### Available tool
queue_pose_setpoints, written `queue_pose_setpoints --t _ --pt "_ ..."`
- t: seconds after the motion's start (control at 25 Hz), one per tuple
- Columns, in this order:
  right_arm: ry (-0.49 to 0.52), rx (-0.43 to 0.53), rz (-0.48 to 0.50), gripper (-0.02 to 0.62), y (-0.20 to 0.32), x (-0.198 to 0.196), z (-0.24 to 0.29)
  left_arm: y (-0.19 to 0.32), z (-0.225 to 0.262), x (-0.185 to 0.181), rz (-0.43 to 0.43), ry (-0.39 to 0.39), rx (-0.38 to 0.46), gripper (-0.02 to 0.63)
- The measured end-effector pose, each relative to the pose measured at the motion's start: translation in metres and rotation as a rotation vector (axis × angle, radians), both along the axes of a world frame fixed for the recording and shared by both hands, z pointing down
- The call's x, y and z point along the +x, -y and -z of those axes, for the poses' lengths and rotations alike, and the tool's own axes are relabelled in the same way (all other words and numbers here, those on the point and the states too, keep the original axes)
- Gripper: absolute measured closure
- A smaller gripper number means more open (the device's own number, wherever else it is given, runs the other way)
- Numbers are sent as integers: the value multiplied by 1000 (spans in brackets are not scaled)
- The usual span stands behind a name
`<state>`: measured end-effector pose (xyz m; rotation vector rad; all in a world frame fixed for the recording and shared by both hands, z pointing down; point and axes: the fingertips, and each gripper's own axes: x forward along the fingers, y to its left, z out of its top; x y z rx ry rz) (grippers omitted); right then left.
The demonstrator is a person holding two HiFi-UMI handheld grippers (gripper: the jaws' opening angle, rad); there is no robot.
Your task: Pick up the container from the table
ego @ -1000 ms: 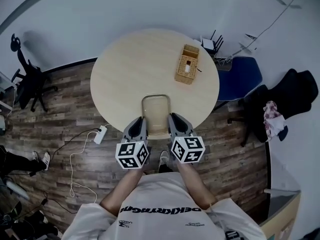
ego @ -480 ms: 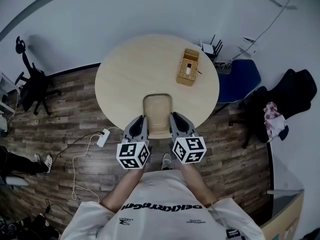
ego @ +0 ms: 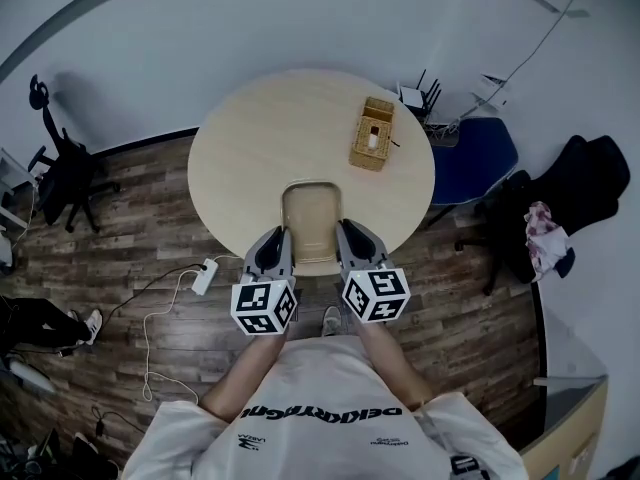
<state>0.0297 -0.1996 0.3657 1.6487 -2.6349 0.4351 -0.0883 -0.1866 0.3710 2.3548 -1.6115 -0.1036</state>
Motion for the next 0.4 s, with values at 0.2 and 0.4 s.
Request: queue_pose_setpoints --t 0.2,0.4 --pt "-2 -2 6 531 2 -3 -2 1 -1 -3 12 6 -1 571" --pt "-4 -4 17 531 6 -5 -7 5 -5 -5 19 10 3 571"
